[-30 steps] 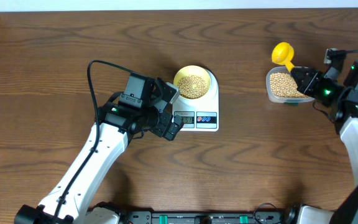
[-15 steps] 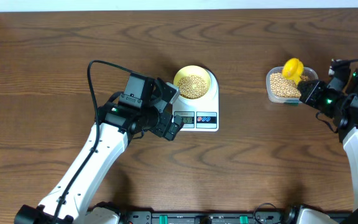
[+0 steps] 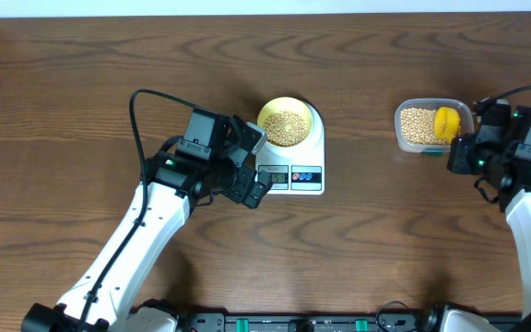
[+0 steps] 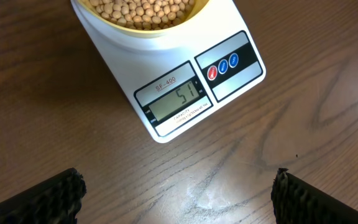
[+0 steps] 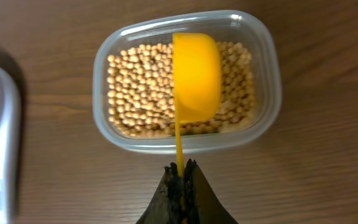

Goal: Scoop item into bowl and weigh 50g on scale
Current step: 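Dip the scoop into the soybeans and fill it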

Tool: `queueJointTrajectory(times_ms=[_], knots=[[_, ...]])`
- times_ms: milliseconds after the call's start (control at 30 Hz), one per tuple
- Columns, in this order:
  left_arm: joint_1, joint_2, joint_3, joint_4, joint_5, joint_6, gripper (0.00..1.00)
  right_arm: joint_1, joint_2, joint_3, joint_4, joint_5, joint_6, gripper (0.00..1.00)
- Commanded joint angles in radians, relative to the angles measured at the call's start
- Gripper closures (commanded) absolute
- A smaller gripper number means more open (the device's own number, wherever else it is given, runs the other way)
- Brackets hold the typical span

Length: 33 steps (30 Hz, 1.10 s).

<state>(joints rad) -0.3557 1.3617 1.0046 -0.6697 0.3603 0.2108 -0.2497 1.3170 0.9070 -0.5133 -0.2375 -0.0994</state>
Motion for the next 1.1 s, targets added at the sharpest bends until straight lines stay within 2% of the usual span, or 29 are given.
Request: queueJointTrajectory(times_ms=[0,233,367,567,700,867,1067], knots=[[-0.001,0.004,-0.007,0.001,-0.006,0.013,0.02,0.041,-0.026,0.005,0.009,0.141,-0.083,0.99],[-0.001,0.004,-0.007,0.001,-0.006,0.013,0.02,0.137,-0.026,0.005,0.016,0.317,-0.190,0.99],[-0.001,0.004,-0.007,0.001,-0.006,0.013,0.02,0.189,-0.026,0.005,0.035,0.409,-0.205,0.99],[-0.001,0.004,-0.007,0.001,-0.006,0.013,0.02,0.229,-0.026,0.005,0.065,0.418,-0.199,0.99],[-0.001,0.004,-0.007,0.001,-0.006,0.013,0.02,0.228,-0.026,0.005,0.064,0.371,-0.103,0.99],[-0.001,0.004,-0.007,0.001,-0.006,0.013,0.02,0.228,-0.026,0.005,0.075,0.174,0.100,0.99],[-0.001,0.004,-0.007,0.001,-0.006,0.013,0.02,0.228,-0.026,0.005,0.173,0.012,0.305,0.99]])
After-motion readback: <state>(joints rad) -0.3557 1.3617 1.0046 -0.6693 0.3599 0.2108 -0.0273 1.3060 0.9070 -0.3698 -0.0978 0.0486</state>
